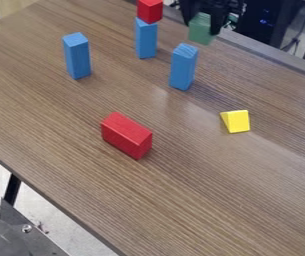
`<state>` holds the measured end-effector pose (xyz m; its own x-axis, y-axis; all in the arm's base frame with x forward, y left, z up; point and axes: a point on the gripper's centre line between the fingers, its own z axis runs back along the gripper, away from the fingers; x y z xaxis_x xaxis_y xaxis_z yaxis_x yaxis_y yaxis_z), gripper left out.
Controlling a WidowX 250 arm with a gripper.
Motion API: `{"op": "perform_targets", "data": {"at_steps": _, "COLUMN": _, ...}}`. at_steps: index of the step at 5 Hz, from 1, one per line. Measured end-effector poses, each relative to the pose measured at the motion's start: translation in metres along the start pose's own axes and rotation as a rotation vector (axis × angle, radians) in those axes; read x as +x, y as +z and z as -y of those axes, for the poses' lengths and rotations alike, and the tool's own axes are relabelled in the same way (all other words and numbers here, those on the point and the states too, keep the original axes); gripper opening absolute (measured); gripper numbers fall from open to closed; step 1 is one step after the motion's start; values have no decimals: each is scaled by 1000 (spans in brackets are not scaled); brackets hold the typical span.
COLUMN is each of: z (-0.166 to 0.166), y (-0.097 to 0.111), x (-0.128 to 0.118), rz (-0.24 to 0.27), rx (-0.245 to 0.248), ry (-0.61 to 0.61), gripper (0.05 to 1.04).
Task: Put the green cube on the top of standing blue rectangular
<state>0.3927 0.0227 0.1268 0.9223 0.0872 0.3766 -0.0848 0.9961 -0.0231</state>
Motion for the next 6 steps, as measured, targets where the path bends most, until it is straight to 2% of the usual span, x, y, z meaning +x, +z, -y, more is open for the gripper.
{"op": "perform_targets", "data": {"at_steps": 6, "z": -14, "y": -9, "x": -6, "rz": -19, "rx": 46, "ry": -17, "gripper": 555}}
